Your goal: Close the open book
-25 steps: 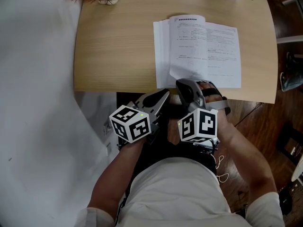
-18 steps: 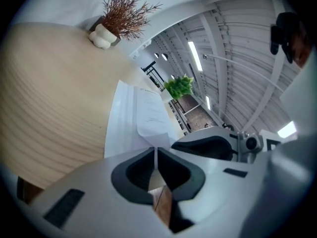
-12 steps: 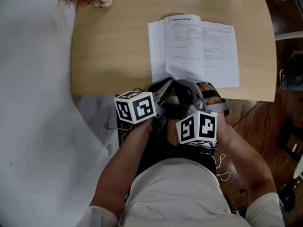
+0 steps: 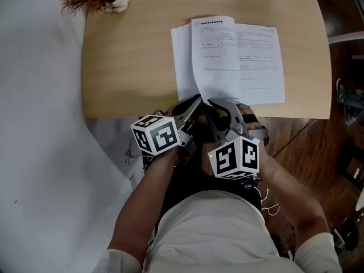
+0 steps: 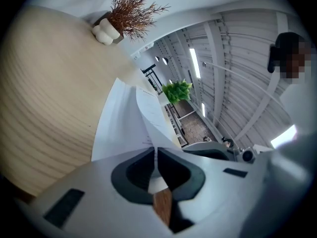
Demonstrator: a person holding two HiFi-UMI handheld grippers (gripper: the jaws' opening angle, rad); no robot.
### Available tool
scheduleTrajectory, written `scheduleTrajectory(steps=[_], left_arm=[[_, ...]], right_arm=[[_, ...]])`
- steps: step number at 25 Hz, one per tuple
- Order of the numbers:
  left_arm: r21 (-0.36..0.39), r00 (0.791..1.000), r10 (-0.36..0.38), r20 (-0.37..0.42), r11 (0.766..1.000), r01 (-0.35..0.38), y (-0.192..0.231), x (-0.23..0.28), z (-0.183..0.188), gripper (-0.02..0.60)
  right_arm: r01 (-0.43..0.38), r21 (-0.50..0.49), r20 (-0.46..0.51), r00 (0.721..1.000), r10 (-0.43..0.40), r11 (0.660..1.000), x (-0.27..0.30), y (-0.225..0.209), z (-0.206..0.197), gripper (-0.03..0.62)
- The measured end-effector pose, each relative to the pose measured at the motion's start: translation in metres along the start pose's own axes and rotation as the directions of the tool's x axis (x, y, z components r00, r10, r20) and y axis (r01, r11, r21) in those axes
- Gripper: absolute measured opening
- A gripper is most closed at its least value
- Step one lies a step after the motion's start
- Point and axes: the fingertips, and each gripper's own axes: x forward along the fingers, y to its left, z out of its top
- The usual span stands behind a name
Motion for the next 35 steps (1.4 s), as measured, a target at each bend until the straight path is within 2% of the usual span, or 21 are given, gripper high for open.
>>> scheduleTrajectory(steps=[7,12,14,17,35], left_arm=[[0.035,1.000,0.006,0.004,0.999,-0.006,-0.002,-0.005,0.003,-0.002],[0.053,1.000,-0.005,0.006,0.999,0.004,-0.006,-0.006,0.005,-0.002],[0.061,1.000,-0.009,0.004,0.998,0.009,-0.010,-0.006,0.005,-0.002],[0.067,1.000,-0.013,0.005,0.998,0.012,-0.015,-0.008,0.005,-0.002],[0.129,0.997,-0.070,0.018,0.989,0.067,-0.070,-0.002,0.010,-0.002]], right_arm=[[0.013,0.047,0.018,1.000,-0.014,0.999,-0.001,0.002,0.004,0.043],[0.055,0.027,0.029,0.998,-0.056,0.998,-0.005,-0.004,0.007,0.041],[0.071,0.030,0.042,0.996,-0.072,0.997,-0.009,-0.007,0.009,0.004],[0.079,0.045,0.060,0.995,-0.082,0.996,-0.016,-0.012,0.011,0.003],[0.167,0.156,0.096,0.978,-0.183,0.974,-0.065,-0.045,-0.004,0.003]])
